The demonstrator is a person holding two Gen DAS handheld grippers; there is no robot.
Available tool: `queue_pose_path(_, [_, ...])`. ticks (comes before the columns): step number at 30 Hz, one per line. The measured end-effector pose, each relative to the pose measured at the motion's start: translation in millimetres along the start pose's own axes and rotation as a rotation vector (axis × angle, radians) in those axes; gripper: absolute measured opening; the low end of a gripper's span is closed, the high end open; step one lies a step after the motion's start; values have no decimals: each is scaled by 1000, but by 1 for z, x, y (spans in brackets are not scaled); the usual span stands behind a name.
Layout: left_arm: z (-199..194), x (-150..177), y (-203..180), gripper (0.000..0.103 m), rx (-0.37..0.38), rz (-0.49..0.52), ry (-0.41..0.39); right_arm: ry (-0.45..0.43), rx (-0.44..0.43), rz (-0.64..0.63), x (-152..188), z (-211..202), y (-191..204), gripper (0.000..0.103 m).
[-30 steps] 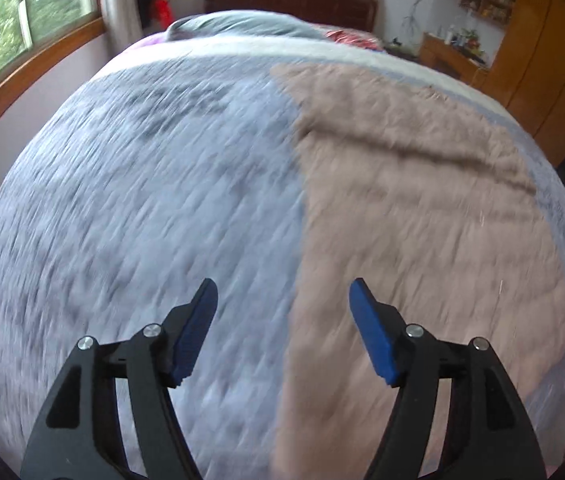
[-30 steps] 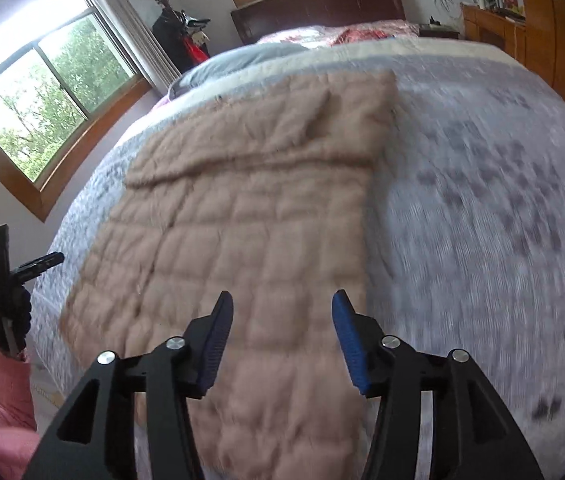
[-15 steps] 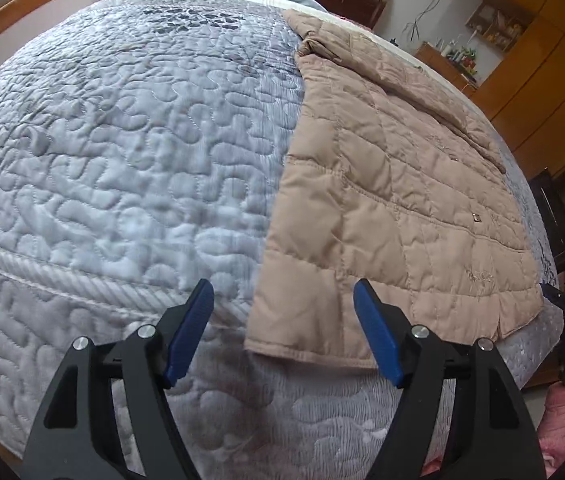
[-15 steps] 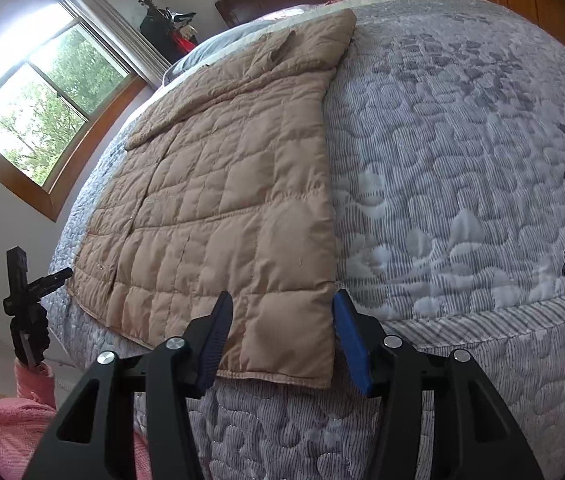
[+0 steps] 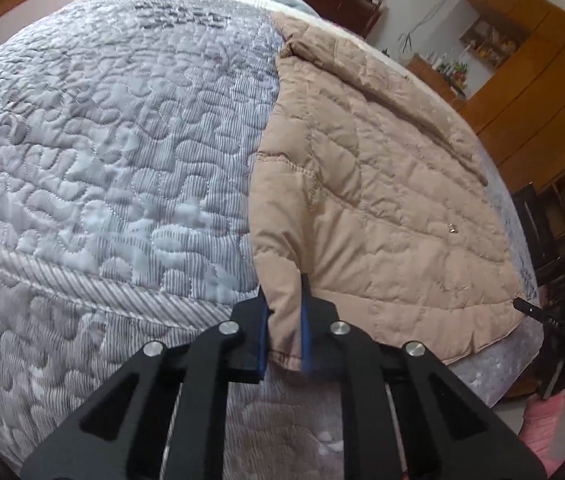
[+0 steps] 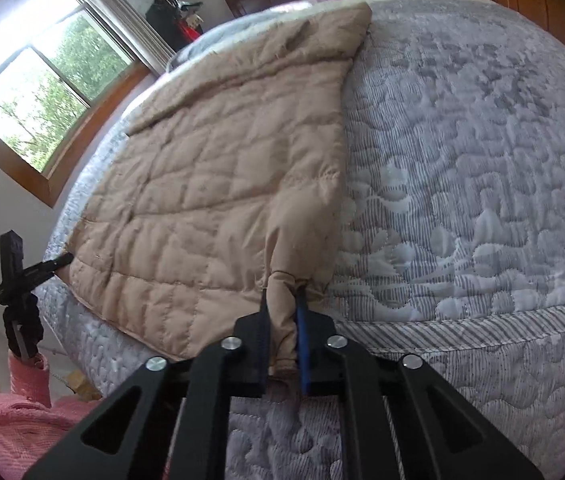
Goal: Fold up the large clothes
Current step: 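Grasp the hem with both grippers and lift it toward the collar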
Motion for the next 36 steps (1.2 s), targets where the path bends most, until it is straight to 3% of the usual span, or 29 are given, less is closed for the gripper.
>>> queue_pose_path(6, [-23, 13, -12, 10, 11, 49, -20, -50, -19, -21, 9, -27, 5, 8])
queue_pose_path(12, [10, 27, -1, 11, -52, 42, 43, 27, 32, 10, 16, 3, -10, 8])
queue_pose_path(20, [7, 26, -8, 10, -71, 74, 22, 21, 22, 17, 13, 7, -10, 8])
queue_pose_path(28, [-37, -1, -26, 10, 48, 112, -79, -99, -54, 16, -11, -41, -2, 8])
queue_pose_path(36, [-44, -60, -46, 10, 64, 144, -132, -139, -70, -8, -74, -59, 2, 8])
Point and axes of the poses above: each gripper's, at about its wrist camera, not at the fingertips, and z roughly the way its jaws point, y to its left, x to its underside, the point moved 3 cm from there along z, roughly the way its jaws point, and after that the axes turned 7 degrees about y, right-handed, at the moved point
